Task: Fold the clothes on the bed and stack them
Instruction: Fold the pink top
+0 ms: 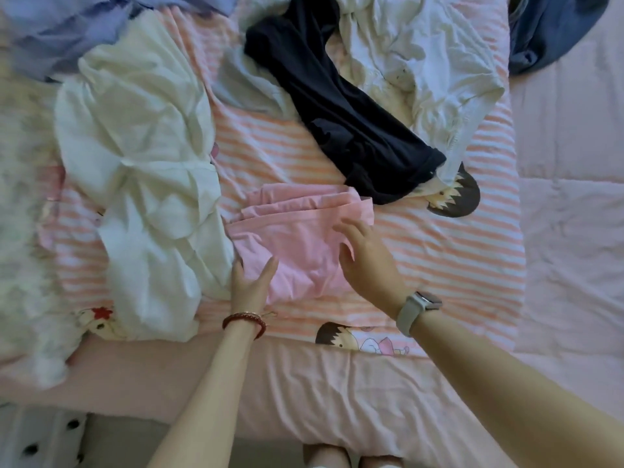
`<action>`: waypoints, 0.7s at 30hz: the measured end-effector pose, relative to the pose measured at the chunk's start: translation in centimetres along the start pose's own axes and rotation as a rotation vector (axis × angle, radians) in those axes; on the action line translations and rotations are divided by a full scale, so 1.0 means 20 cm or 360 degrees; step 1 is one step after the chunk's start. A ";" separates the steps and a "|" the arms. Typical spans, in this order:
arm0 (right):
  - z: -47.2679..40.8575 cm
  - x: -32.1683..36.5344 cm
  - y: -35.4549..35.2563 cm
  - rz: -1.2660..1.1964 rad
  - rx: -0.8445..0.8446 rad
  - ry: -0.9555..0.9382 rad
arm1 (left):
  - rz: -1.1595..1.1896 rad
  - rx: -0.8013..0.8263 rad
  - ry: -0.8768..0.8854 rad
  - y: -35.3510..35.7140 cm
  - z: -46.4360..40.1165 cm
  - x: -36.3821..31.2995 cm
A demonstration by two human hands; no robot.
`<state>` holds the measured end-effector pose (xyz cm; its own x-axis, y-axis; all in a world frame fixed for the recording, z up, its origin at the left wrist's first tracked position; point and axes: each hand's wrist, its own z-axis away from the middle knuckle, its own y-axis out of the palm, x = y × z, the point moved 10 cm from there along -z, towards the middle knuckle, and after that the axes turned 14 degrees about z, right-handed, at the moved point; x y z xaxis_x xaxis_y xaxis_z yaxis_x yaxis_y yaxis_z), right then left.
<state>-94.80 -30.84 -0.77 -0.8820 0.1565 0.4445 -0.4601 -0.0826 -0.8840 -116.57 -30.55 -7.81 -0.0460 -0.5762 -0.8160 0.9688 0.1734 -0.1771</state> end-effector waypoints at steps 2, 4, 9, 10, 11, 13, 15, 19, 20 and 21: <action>-0.07 -0.03 -0.02 0.0188 -0.0099 -0.0051 | -0.0099 -0.0147 -0.0009 -0.02 -0.06 0.00; -0.13 -0.03 -0.05 0.0323 -0.0161 -0.0112 | -0.0327 -0.0120 0.0266 0.03 -0.06 -0.15; -0.21 -0.18 -0.06 0.0343 -0.0246 0.0125 | -0.0072 0.0537 0.0632 0.28 0.09 -0.36; -0.21 -0.21 -0.08 0.0237 -0.0270 0.0169 | 0.0001 0.0660 0.0598 0.32 0.13 -0.38; -0.21 -0.23 -0.09 0.0079 -0.0271 0.0187 | 0.0048 0.0769 0.0560 0.37 0.16 -0.40; -0.23 -0.25 -0.10 -0.0387 -0.0104 0.0232 | 0.0172 0.0982 0.0489 0.46 0.23 -0.46; -0.26 -0.26 -0.14 -0.0824 0.0096 0.0264 | 0.0271 0.1198 0.0424 0.57 0.30 -0.52; -0.27 -0.50 -0.42 -0.1375 -0.0186 0.0543 | 0.0301 0.1513 0.0393 0.81 0.45 -0.63; -0.24 -0.58 -0.47 -0.1455 -0.0303 0.0650 | 0.0332 0.1535 0.0388 0.85 0.47 -0.65; -0.20 -0.64 -0.50 -0.1478 -0.0398 0.0732 | 0.0399 0.1517 0.0370 0.88 0.49 -0.68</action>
<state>-78.43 -28.17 1.81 -0.0489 0.4154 0.9083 -0.8526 0.4563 -0.2547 -96.50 -27.46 5.46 0.2374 -0.4235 -0.8743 0.7431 -0.5005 0.4442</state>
